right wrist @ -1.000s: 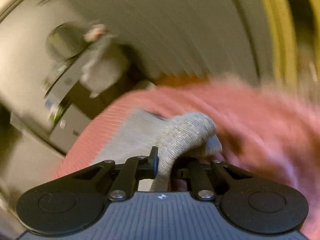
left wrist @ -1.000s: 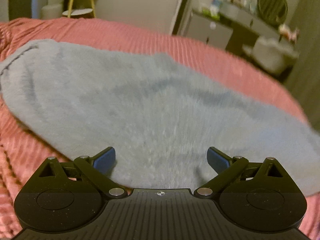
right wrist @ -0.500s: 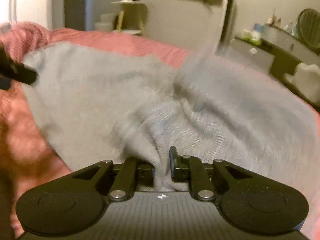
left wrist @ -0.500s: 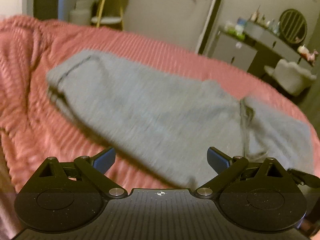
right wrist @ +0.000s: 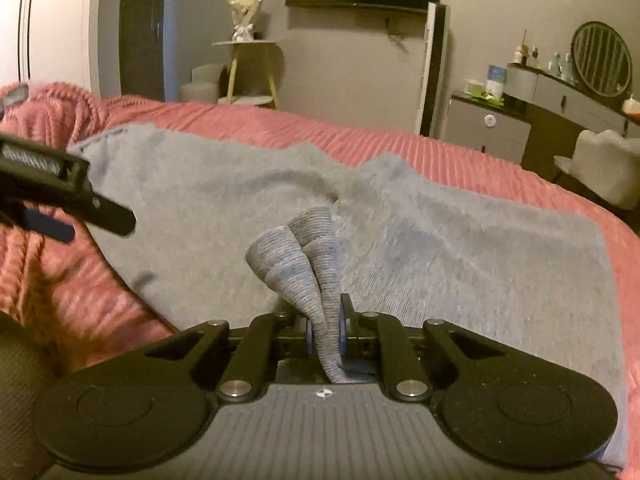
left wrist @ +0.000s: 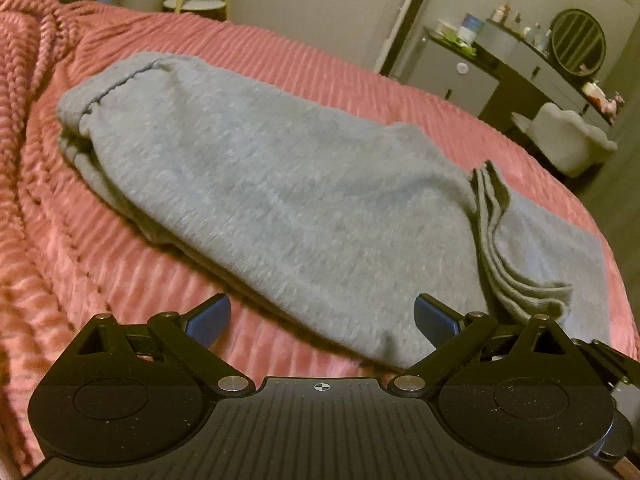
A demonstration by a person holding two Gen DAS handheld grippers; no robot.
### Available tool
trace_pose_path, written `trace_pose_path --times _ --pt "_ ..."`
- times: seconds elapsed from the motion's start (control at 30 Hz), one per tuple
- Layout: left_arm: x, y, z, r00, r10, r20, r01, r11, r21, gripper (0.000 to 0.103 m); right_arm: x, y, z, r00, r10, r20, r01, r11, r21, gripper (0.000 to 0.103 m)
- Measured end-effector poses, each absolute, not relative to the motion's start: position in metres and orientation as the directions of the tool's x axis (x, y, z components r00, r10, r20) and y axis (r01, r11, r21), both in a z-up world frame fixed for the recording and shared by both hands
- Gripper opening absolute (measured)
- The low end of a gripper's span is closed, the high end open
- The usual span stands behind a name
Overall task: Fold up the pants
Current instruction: 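Fold the held leg end over onto the pants with the right gripper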
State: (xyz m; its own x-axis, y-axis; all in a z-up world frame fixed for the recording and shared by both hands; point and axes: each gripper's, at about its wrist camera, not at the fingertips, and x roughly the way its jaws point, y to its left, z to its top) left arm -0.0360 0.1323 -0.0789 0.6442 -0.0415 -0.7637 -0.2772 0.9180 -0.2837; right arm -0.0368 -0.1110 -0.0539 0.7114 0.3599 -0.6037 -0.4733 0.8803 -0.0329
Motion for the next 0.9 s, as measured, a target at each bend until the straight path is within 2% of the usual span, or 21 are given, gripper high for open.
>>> trace_pose_path --times 0.03,0.13,0.2,0.23,0.27,0.3,0.37,0.47,0.6,0.67,0.73,0.8,0.87,0.9 --pt "-0.035 0.132 -0.080 0.641 -0.042 -0.766 -0.279 0.917 -0.284 0.101 -0.037 -0.111 -0.053 0.708 0.356 -0.609 -0.474 0.880 -0.037 0.011" --pt "-0.033 0.129 -0.080 0.626 -0.033 -0.779 -0.275 0.926 -0.260 0.101 -0.039 -0.111 -0.057 0.666 0.376 -0.644 -0.501 0.865 -0.013 0.025" --pt "-0.034 0.125 -0.077 0.632 -0.030 -0.774 -0.258 0.934 -0.247 0.101 -0.044 -0.117 -0.052 0.650 0.414 -0.637 -0.511 0.859 0.036 0.040" --pt "-0.034 0.123 -0.076 0.638 -0.031 -0.770 -0.249 0.937 -0.244 0.101 -0.045 -0.125 -0.046 0.636 0.461 -0.619 -0.515 0.851 0.105 0.044" --pt "-0.033 0.120 -0.074 0.644 -0.037 -0.764 -0.236 0.940 -0.245 0.101 -0.046 -0.135 -0.041 0.628 0.505 -0.592 -0.504 0.844 0.185 0.055" --pt "-0.032 0.116 -0.072 0.652 -0.046 -0.756 -0.221 0.943 -0.248 0.101 -0.047 -0.146 -0.037 0.642 0.521 -0.563 -0.473 0.847 0.244 0.068" --pt "-0.029 0.104 -0.069 0.663 -0.080 -0.744 -0.179 0.948 -0.262 0.101 -0.048 -0.172 -0.032 0.692 0.500 -0.521 -0.364 0.865 0.346 0.080" --pt "-0.021 0.082 -0.068 0.667 -0.165 -0.726 -0.097 0.948 -0.304 0.101 -0.046 -0.222 -0.039 0.739 0.448 -0.503 -0.122 0.824 0.554 0.083" --pt "-0.007 0.055 -0.069 0.655 -0.279 -0.702 -0.012 0.925 -0.379 0.101 -0.057 -0.275 -0.058 0.772 0.408 -0.488 0.105 0.676 0.730 0.085" --pt "0.000 0.049 -0.074 0.640 -0.323 -0.697 -0.005 0.905 -0.424 0.100 -0.068 -0.293 -0.063 0.793 0.390 -0.467 0.156 0.612 0.775 0.087" --pt "0.002 0.045 -0.078 0.626 -0.353 -0.695 -0.009 0.888 -0.459 0.091 -0.077 -0.303 -0.067 0.807 0.378 -0.453 0.177 0.578 0.796 0.088" --pt "0.002 0.042 -0.080 0.614 -0.378 -0.692 0.000 0.878 -0.479 0.086 -0.085 -0.311 -0.070 0.822 0.371 -0.432 0.192 0.534 0.823 0.088" --pt "0.000 0.040 -0.081 0.619 -0.381 -0.687 0.014 0.880 -0.475 0.085 -0.087 -0.317 -0.074 0.829 0.377 -0.413 0.202 0.486 0.850 0.088" --pt "0.001 0.038 -0.081 0.623 -0.383 -0.682 0.028 0.883 -0.469 0.079 -0.087 -0.319 -0.076 0.830 0.378 -0.410 0.208 0.472 0.857 0.089"
